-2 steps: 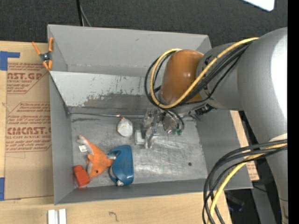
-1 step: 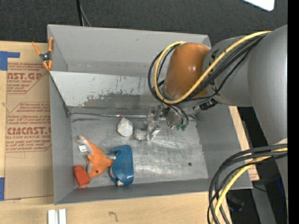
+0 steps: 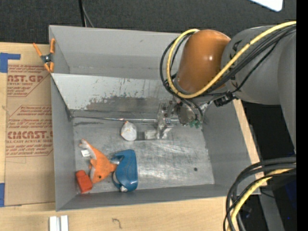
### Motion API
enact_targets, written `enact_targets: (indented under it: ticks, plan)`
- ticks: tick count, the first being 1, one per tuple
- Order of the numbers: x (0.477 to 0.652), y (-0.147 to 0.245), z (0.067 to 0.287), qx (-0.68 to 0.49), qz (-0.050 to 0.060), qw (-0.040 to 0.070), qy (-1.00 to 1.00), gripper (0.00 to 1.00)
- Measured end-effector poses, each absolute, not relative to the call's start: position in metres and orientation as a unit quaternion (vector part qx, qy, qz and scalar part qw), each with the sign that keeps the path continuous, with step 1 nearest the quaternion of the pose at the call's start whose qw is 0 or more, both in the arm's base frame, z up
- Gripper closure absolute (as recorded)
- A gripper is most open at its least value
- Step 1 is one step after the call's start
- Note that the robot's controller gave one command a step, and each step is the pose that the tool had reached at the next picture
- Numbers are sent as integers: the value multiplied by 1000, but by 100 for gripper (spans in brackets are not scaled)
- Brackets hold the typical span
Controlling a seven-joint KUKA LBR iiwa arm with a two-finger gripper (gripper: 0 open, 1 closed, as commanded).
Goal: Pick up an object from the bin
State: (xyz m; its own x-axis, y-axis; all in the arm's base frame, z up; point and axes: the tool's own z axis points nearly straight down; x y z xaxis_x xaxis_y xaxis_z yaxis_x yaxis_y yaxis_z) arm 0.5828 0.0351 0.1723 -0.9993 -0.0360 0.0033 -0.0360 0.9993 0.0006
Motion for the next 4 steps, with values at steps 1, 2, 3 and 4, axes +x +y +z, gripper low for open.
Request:
enact_targets:
  ticks: [1,2,3,4]
  plan:
    - [593,37,140,30,0,0,-1000,0]
    - [593,37,141,30,0,-1,-1000,0]
    - [593,37,141,31,0,-1,-1000,0]
    - [578,38,73,164,0,-3,-986,100]
